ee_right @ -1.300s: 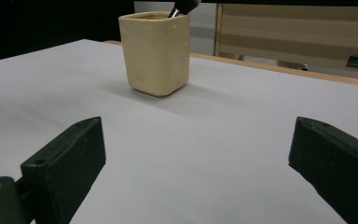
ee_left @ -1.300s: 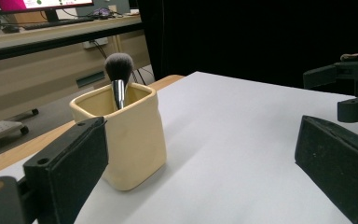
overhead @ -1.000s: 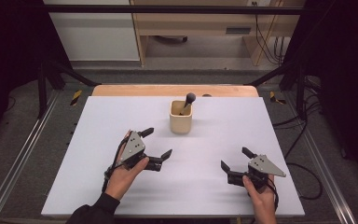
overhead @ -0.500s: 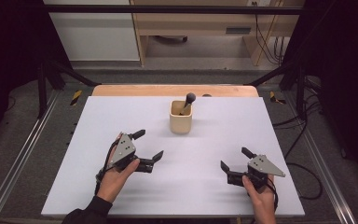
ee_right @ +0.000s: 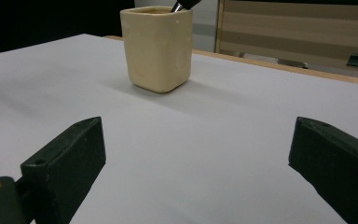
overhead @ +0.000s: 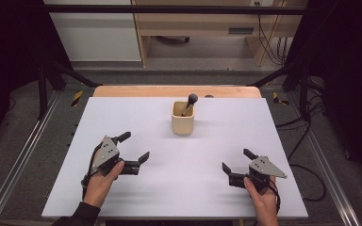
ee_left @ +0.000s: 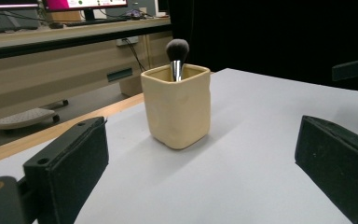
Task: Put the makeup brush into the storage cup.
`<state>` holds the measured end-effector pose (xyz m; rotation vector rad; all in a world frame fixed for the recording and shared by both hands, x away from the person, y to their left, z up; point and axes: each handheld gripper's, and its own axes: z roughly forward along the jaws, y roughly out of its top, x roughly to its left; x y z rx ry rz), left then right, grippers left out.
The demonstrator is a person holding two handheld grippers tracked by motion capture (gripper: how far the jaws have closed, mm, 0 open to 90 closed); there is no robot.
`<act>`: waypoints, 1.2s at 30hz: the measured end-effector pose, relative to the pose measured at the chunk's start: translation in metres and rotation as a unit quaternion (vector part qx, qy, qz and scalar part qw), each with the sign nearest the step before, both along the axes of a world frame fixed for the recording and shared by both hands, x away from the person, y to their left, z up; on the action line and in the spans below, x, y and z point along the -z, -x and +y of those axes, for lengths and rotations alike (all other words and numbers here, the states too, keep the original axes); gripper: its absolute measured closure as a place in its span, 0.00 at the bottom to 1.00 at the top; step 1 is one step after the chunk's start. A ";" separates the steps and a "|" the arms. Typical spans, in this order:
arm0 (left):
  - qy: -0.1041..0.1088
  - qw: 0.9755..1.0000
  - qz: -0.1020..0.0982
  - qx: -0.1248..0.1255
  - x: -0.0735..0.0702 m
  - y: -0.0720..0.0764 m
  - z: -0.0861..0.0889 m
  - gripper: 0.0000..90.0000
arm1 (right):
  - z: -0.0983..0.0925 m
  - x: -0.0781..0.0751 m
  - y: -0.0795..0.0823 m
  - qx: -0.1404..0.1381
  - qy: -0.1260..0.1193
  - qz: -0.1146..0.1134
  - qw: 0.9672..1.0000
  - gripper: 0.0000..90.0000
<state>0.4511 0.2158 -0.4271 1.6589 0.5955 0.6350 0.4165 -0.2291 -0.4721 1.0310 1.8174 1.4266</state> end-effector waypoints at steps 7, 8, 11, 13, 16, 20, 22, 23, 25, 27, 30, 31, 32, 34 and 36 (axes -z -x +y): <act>-0.003 1.000 0.000 -0.011 -0.002 0.002 0.017 0.03 | 0.000 0.000 0.000 0.000 -0.002 0.001 1.000 0.05; 0.000 1.000 -0.001 -0.013 -0.002 0.002 0.019 0.03 | 0.000 0.000 0.000 0.000 -0.001 0.001 1.000 0.04; 0.002 1.000 -0.004 -0.017 -0.003 0.002 0.025 0.03 | 0.000 -0.001 0.000 0.000 -0.003 0.000 1.000 0.04; 0.004 1.000 -0.004 -0.019 -0.004 0.003 0.028 0.03 | 0.000 -0.001 0.000 0.000 -0.002 0.000 1.000 0.04; 0.006 1.000 -0.005 -0.022 -0.004 0.003 0.032 0.03 | 0.000 -0.001 0.000 0.000 -0.001 0.000 1.000 0.04; 0.010 0.999 -0.004 -0.030 -0.003 0.004 0.040 0.03 | 0.000 -0.001 0.000 0.000 -0.001 -0.001 1.000 0.05; 0.011 0.999 -0.004 -0.031 -0.002 0.004 0.042 0.03 | 0.000 -0.001 0.000 0.000 0.000 -0.001 1.000 0.04; 0.012 0.999 -0.004 -0.033 -0.002 0.005 0.043 0.03 | 0.000 -0.001 0.000 0.000 -0.001 -0.001 1.000 0.04; 0.015 0.999 -0.004 -0.037 -0.001 0.005 0.047 0.03 | 0.000 -0.001 0.000 0.000 -0.001 -0.001 1.000 0.04; 0.019 0.999 -0.003 -0.041 0.000 0.006 0.051 0.03 | 0.000 -0.001 0.000 0.000 0.000 -0.001 1.000 0.04; 0.020 0.999 -0.003 -0.045 0.002 0.007 0.057 0.03 | 0.000 -0.001 0.000 0.000 0.000 -0.002 1.000 0.05; 0.022 0.999 -0.002 -0.048 0.003 0.007 0.060 0.03 | 0.000 -0.001 0.000 0.001 0.000 -0.002 1.000 0.04; 0.022 0.999 -0.002 -0.048 0.003 0.007 0.060 0.03 | 0.000 -0.001 0.000 0.001 0.000 -0.002 1.000 0.04; 0.024 0.998 -0.002 -0.050 0.004 0.008 0.063 0.03 | -0.001 -0.001 0.000 0.001 0.000 -0.002 1.000 0.04; 0.024 0.998 -0.002 -0.052 0.006 0.008 0.065 0.03 | -0.001 -0.001 0.000 0.002 -0.001 -0.001 1.000 0.04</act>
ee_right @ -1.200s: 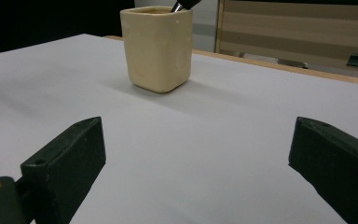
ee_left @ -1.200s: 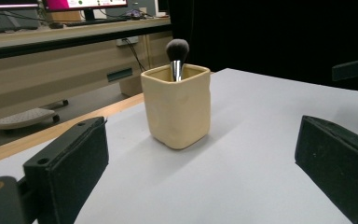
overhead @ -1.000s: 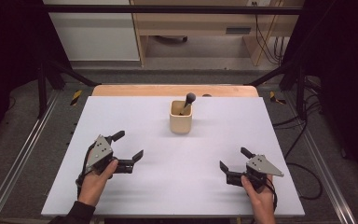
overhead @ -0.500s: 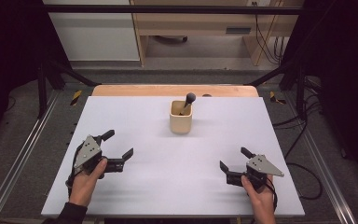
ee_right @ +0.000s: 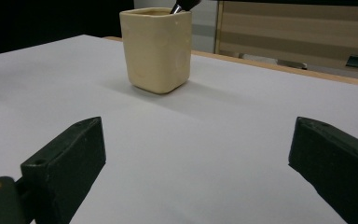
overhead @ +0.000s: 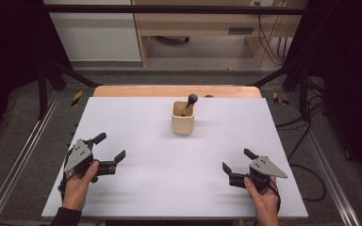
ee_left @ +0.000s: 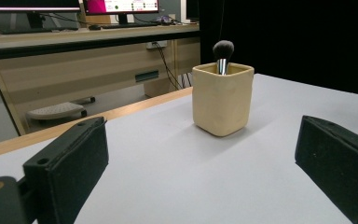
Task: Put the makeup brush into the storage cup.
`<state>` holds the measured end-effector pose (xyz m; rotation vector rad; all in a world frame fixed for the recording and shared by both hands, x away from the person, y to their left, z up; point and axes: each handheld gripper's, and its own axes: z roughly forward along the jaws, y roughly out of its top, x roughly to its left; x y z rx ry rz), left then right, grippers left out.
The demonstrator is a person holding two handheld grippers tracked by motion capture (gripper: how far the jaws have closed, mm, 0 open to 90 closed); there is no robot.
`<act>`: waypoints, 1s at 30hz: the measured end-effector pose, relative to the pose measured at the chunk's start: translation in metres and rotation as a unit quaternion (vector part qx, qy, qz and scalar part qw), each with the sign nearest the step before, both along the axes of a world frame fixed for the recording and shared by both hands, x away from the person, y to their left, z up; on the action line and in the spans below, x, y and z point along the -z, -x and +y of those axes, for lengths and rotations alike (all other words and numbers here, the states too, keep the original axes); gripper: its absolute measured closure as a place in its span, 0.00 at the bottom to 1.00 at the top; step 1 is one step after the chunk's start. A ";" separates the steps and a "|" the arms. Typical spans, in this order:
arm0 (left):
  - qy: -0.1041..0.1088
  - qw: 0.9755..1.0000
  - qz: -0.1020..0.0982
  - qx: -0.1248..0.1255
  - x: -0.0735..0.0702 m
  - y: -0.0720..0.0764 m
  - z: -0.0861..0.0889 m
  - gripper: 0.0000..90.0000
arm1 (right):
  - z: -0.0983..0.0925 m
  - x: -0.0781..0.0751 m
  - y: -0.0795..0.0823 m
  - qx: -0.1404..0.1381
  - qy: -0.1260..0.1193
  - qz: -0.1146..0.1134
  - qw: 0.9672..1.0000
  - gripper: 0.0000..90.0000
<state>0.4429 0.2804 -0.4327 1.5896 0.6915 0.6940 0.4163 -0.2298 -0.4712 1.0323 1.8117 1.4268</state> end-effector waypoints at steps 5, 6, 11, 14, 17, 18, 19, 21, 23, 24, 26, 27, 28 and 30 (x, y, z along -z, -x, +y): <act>0.005 1.000 0.001 -0.003 0.005 0.002 0.004 0.03 | 0.000 0.000 0.000 0.000 0.002 0.000 1.000 0.04; 0.003 1.000 0.003 -0.001 0.006 0.002 0.006 0.03 | 0.000 0.000 0.000 0.000 0.001 0.000 1.000 0.04; 0.009 1.000 0.004 -0.005 0.012 0.005 0.009 0.03 | 0.000 0.000 0.000 0.000 0.001 0.000 1.000 0.04; 0.016 1.000 0.005 -0.009 0.015 0.006 0.011 0.03 | -0.001 0.000 0.000 0.000 0.002 0.000 1.000 0.04; 0.019 1.000 0.006 -0.010 0.017 0.007 0.014 0.03 | -0.001 0.000 0.000 0.000 0.002 -0.001 1.000 0.04; 0.021 1.000 0.006 -0.012 0.018 0.007 0.015 0.03 | -0.001 0.000 0.000 0.001 0.001 0.000 1.000 0.04; 0.022 1.000 0.006 -0.013 0.018 0.007 0.016 0.03 | -0.001 0.000 0.000 0.001 0.001 0.000 1.000 0.04; 0.022 1.000 0.005 -0.015 0.020 0.008 0.017 0.03 | -0.002 0.000 0.000 0.001 0.004 -0.002 1.000 0.04; 0.023 1.000 0.006 -0.014 0.020 0.009 0.018 0.03 | -0.002 0.000 0.000 0.002 0.002 -0.001 1.000 0.04; 0.019 1.000 0.006 -0.014 0.022 0.010 0.018 0.03 | -0.003 0.000 0.000 0.002 0.002 -0.002 1.000 0.04; 0.020 1.000 0.007 -0.014 0.023 0.010 0.018 0.03 | -0.003 0.000 0.000 0.002 0.002 -0.001 1.000 0.04; 0.021 1.000 0.007 -0.014 0.024 0.011 0.017 0.03 | -0.003 0.000 0.000 0.004 0.000 0.000 1.000 0.05; 0.021 1.000 0.007 -0.014 0.025 0.011 0.018 0.03 | -0.004 0.000 0.000 0.002 0.000 -0.002 1.000 0.04; 0.022 1.000 0.007 -0.015 0.027 0.012 0.018 0.03 | -0.005 -0.001 0.000 0.003 0.000 -0.003 1.000 0.04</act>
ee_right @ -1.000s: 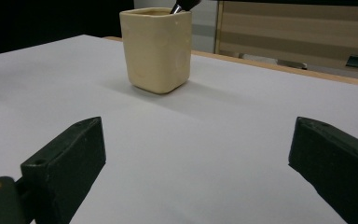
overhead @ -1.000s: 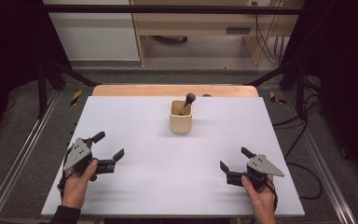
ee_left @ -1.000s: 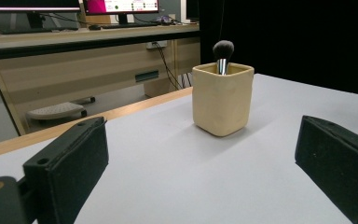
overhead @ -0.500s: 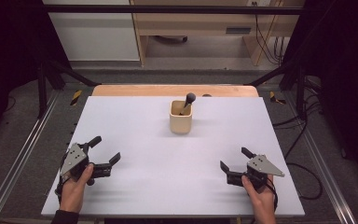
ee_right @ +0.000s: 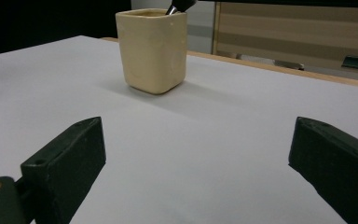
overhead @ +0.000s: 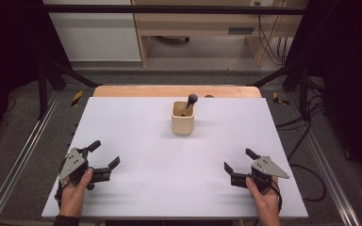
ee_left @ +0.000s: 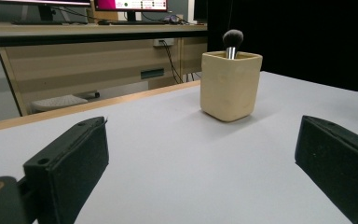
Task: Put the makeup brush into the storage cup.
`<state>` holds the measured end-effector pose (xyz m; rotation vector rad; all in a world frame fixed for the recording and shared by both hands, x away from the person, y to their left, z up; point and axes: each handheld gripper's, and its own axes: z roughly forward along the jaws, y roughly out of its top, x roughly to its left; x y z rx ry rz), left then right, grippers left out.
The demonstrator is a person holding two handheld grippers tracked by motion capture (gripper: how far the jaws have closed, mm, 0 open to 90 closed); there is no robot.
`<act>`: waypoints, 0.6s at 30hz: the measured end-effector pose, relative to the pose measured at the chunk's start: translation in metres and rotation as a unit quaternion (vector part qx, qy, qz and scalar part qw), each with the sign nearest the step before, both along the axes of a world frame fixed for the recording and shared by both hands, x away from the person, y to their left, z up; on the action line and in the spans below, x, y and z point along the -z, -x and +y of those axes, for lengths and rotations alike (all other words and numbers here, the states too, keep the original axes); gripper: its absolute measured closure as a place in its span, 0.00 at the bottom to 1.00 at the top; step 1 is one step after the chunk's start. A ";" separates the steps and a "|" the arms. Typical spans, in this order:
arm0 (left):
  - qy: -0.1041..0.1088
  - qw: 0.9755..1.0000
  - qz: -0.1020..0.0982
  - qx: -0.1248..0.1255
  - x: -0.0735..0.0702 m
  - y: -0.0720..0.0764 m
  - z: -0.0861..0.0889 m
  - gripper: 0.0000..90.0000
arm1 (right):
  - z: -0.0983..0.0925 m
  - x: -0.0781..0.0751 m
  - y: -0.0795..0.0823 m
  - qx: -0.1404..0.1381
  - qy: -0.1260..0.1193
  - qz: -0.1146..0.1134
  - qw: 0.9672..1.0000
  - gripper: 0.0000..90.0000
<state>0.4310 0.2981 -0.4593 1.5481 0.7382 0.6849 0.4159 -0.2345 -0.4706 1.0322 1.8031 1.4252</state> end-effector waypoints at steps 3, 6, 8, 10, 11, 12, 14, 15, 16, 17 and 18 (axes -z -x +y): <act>-0.002 1.000 0.000 -0.001 0.001 0.001 0.001 0.03 | -0.002 0.000 0.000 0.002 0.000 0.000 1.000 0.04; -0.005 1.000 -0.001 -0.002 0.002 0.002 0.001 0.03 | -0.005 -0.001 0.001 0.005 -0.001 -0.002 1.000 0.04; -0.005 1.000 -0.002 -0.002 0.003 0.002 0.002 0.03 | -0.007 -0.001 0.001 0.008 -0.002 -0.002 1.000 0.04; -0.007 1.000 -0.001 -0.002 0.005 0.003 0.002 0.03 | -0.009 -0.001 0.001 0.010 -0.003 -0.003 1.000 0.04; -0.009 1.000 0.000 -0.002 0.005 0.003 0.002 0.03 | -0.009 -0.001 0.001 0.010 -0.003 -0.003 1.000 0.04; -0.010 1.000 0.000 -0.002 0.006 0.004 0.002 0.03 | -0.010 -0.001 0.002 0.012 -0.005 -0.002 1.000 0.04; -0.010 1.000 0.000 -0.002 0.007 0.005 0.003 0.03 | -0.014 -0.001 0.002 0.015 -0.006 -0.005 1.000 0.04; -0.009 1.000 0.000 -0.002 0.008 0.005 0.003 0.03 | -0.015 -0.001 0.003 0.017 -0.006 -0.004 1.000 0.04; -0.008 1.000 -0.002 -0.003 0.009 0.006 0.004 0.03 | -0.017 0.000 0.003 0.018 -0.004 -0.008 1.000 0.04; -0.008 1.000 -0.002 -0.003 0.009 0.006 0.004 0.03 | -0.017 0.000 0.003 0.018 -0.004 -0.008 1.000 0.04; -0.009 1.000 -0.001 -0.004 0.009 0.007 0.005 0.03 | -0.018 0.000 0.003 0.019 -0.004 -0.008 1.000 0.04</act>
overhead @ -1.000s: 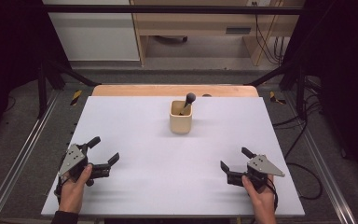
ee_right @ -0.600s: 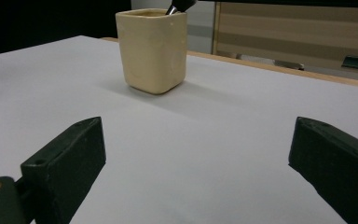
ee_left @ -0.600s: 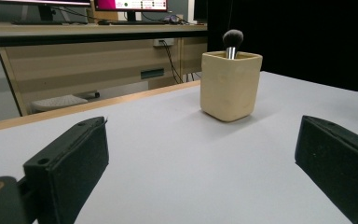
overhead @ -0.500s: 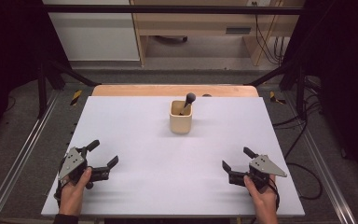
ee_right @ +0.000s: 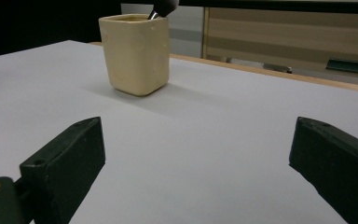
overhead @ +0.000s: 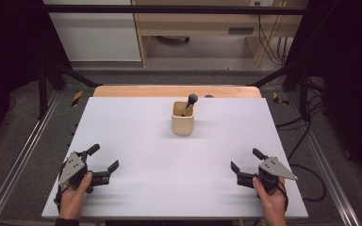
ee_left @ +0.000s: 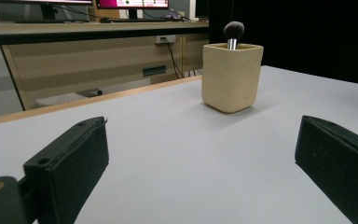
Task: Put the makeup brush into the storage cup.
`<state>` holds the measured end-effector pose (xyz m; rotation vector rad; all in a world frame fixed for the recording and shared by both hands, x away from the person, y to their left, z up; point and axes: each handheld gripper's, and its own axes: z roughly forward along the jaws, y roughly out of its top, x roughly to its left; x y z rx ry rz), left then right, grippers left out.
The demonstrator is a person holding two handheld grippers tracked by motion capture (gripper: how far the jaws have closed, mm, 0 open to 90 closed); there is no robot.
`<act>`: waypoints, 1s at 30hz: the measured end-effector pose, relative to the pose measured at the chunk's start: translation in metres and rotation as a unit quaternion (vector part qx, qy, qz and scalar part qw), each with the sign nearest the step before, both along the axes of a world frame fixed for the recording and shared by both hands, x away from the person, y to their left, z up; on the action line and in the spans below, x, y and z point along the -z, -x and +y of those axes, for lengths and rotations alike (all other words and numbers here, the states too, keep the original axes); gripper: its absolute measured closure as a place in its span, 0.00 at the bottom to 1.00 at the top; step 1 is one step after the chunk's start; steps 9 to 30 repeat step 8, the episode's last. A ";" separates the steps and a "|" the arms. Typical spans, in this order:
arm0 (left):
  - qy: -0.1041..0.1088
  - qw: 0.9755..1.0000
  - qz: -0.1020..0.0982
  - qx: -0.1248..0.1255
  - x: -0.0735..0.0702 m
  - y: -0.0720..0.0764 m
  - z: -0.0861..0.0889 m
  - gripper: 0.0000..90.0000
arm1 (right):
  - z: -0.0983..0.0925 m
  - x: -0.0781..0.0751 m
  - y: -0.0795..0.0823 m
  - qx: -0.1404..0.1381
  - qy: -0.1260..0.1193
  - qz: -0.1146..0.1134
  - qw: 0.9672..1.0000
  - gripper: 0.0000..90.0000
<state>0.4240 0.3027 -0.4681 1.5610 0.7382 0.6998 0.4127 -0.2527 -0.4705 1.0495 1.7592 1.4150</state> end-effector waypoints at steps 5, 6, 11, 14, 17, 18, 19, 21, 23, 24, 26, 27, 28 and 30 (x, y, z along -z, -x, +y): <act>-0.002 1.000 0.000 -0.002 0.001 0.002 0.002 0.03 | -0.008 0.003 0.001 0.010 0.000 -0.006 1.000 0.04; -0.001 1.000 0.000 -0.003 0.001 0.003 0.002 0.03 | -0.008 0.003 0.001 0.010 0.000 -0.006 1.000 0.04; -0.001 1.000 -0.002 -0.002 0.000 0.003 0.001 0.03 | -0.009 0.004 0.000 0.011 -0.002 -0.002 1.000 0.04; -0.001 1.000 -0.002 -0.002 0.000 0.003 0.001 0.03 | -0.009 0.004 0.000 0.011 -0.002 -0.002 1.000 0.04; -0.001 1.000 -0.002 -0.002 0.000 0.003 0.001 0.03 | -0.009 0.004 0.000 0.011 -0.002 -0.002 1.000 0.04; -0.001 1.000 -0.002 -0.002 0.000 0.003 0.001 0.03 | -0.009 0.004 0.000 0.011 -0.002 -0.002 1.000 0.04; -0.001 1.000 -0.002 -0.002 0.000 0.003 0.001 0.03 | -0.009 0.004 0.000 0.011 -0.002 -0.002 1.000 0.04; -0.001 1.000 -0.002 -0.002 0.000 0.003 0.001 0.03 | -0.009 0.004 0.000 0.011 -0.002 -0.002 1.000 0.04; -0.001 1.000 -0.002 -0.002 0.000 0.003 0.001 0.03 | -0.009 0.004 0.000 0.011 -0.002 -0.002 1.000 0.04; -0.001 1.000 -0.002 -0.002 0.000 0.003 0.001 0.03 | -0.009 0.004 0.000 0.011 -0.002 -0.002 1.000 0.04; -0.001 1.000 -0.002 -0.002 0.000 0.003 0.001 0.03 | -0.009 0.004 0.000 0.011 -0.002 -0.002 1.000 0.04; -0.001 1.000 -0.002 -0.002 0.000 0.003 0.001 0.03 | -0.009 0.004 0.000 0.011 -0.002 -0.002 1.000 0.04; -0.001 1.000 -0.002 -0.002 0.000 0.003 0.001 0.03 | -0.009 0.004 0.000 0.011 -0.002 -0.002 1.000 0.04; -0.001 1.000 -0.002 -0.002 0.000 0.003 0.001 0.03 | -0.009 0.004 0.000 0.011 -0.002 -0.002 1.000 0.04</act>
